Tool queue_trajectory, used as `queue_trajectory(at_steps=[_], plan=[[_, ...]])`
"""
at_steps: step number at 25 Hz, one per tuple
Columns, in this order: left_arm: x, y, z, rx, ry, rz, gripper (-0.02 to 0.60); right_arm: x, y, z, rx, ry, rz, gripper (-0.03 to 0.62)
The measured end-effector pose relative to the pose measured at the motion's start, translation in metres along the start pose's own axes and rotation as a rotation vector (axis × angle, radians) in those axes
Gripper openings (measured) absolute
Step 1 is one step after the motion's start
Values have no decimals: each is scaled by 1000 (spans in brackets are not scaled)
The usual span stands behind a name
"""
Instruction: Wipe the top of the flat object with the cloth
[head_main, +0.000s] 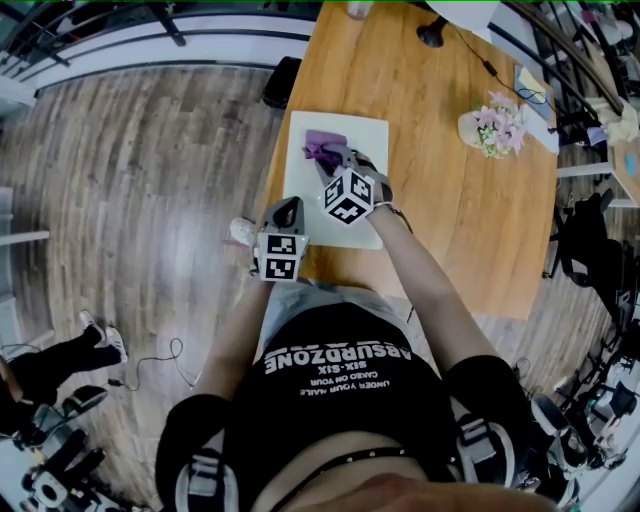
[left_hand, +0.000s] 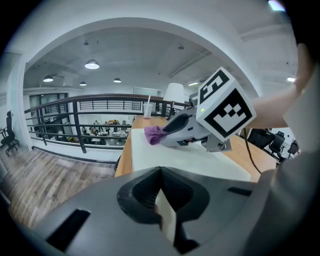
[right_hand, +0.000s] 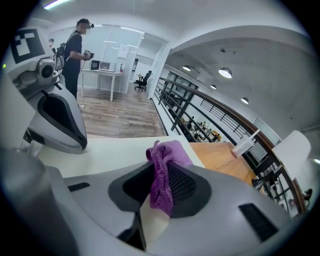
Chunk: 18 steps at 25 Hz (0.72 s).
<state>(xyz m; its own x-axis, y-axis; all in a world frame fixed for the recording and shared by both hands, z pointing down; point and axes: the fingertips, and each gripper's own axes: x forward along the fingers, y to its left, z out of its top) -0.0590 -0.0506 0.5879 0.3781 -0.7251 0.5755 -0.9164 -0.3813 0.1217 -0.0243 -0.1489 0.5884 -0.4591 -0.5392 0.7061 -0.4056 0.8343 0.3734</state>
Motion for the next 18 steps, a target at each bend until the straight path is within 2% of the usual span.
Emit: queue_trajectory(at_steps=[18], plan=[[1, 1, 0, -4, 6, -10, 15, -30, 45, -5, -3, -37, 70, 95]])
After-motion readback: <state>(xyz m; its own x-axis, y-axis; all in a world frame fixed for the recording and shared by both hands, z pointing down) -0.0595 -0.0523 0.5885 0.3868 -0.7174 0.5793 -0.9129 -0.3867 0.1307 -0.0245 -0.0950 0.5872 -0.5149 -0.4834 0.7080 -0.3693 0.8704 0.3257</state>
